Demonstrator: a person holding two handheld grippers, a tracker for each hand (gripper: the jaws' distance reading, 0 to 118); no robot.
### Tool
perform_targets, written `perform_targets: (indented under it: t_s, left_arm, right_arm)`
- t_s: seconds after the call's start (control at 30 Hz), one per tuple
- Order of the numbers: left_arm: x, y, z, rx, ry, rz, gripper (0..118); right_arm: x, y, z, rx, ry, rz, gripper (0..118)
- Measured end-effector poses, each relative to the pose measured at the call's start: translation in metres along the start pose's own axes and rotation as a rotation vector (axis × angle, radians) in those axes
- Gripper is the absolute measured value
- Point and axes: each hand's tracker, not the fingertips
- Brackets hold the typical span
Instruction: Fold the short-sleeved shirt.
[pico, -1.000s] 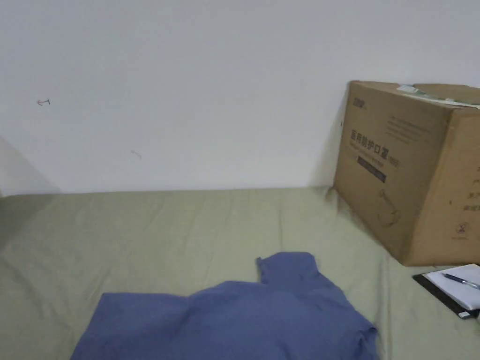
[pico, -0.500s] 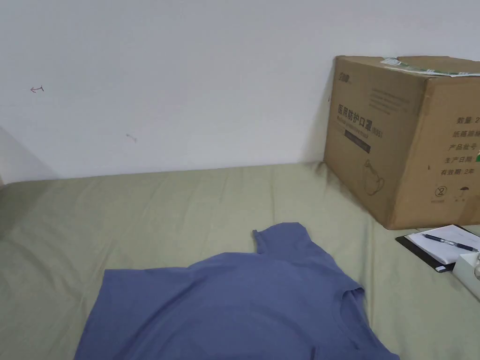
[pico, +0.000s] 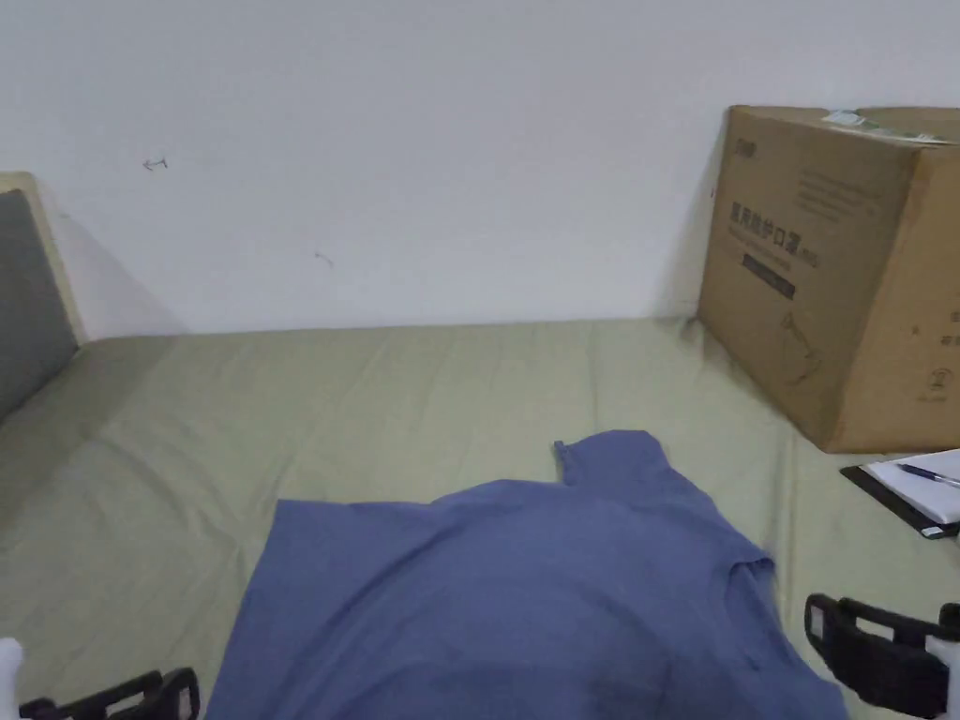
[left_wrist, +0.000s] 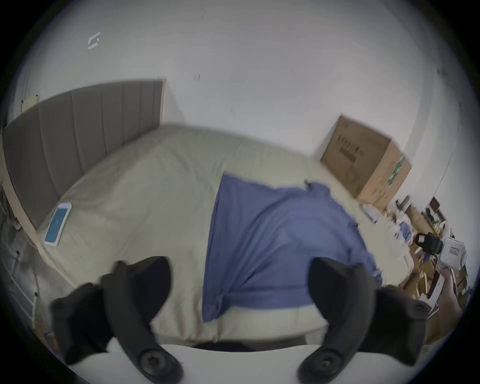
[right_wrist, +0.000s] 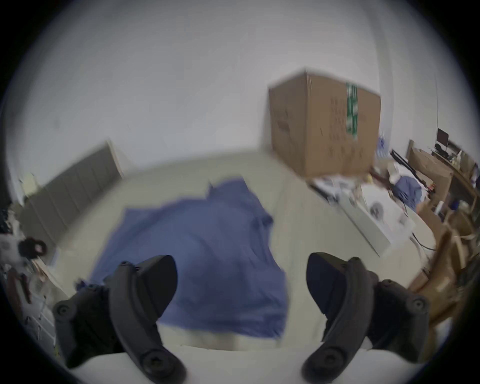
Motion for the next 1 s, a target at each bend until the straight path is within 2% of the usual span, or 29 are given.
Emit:
perform_targets:
  t_s: [0.03,0.07,0.1,0.13,0.17,0.27,0.37,0.43,0.5,0.57,0.6,0.7,0.8,0.87,0.97,1.0]
  left_arm:
    - [0.005,-0.001,0.011,0.085,0.004,-0.019,79]
    - [0.01,-0.003,0.019,0.141,0.01,-0.04,55]
    - [0.008,-0.008,0.02,0.191,0.022,-0.057,26]
    - [0.013,-0.013,0.026,0.238,0.042,-0.085,0]
    - [0.016,-0.018,0.033,0.296,0.076,-0.114,0]
    - [0.021,-0.026,0.044,0.351,0.069,-0.154,0]
    - [0.016,-0.022,0.034,0.231,0.084,-0.189,0]
    - [0.008,-0.008,0.012,0.011,0.064,-0.192,0]
    - [-0.005,-0.001,-0.024,-0.3,0.065,-0.172,0]
    - [-0.023,-0.008,-0.058,-0.522,-0.032,-0.11,2]
    - [-0.028,-0.015,-0.07,-0.568,-0.064,-0.095,10]
    - [-0.041,-0.033,-0.103,-0.591,-0.015,-0.105,113]
    - [-0.047,-0.049,-0.115,-0.555,0.013,-0.133,113]
    - [-0.051,-0.059,-0.129,-0.592,0.036,-0.098,113]
    - [-0.055,-0.079,-0.144,-0.621,0.036,-0.121,111]
    - [-0.058,-0.086,-0.147,-0.592,-0.023,-0.152,100]
  right_arm:
    - [-0.005,0.002,0.012,0.086,0.041,-0.03,92]
    - [-0.01,0.002,0.018,0.144,0.065,-0.042,71]
    - [-0.015,0.001,0.024,0.185,0.074,-0.04,43]
    - [-0.021,0.0,0.027,0.206,0.046,-0.025,0]
    - [-0.025,-0.002,0.034,0.259,-0.002,-0.018,0]
    - [-0.018,-0.004,0.035,0.236,0.08,-0.086,0]
    - [-0.027,-0.009,0.031,0.158,0.049,-0.035,0]
    - [-0.029,-0.013,0.032,0.143,0.055,-0.007,0]
    - [-0.031,-0.016,0.03,0.108,0.09,0.023,0]
    - [-0.034,-0.019,0.025,0.065,0.11,0.063,0]
    - [-0.027,-0.027,0.024,0.052,0.106,0.079,0]
    - [-0.03,-0.032,0.017,0.028,0.087,0.126,0]
    - [-0.031,-0.035,0.01,-0.011,0.097,0.118,0]
    - [-0.029,-0.036,0.007,-0.032,0.106,0.101,0]
    - [-0.029,-0.038,-0.006,-0.077,0.102,0.084,0]
    - [-0.027,-0.041,-0.009,-0.092,0.102,0.075,0]
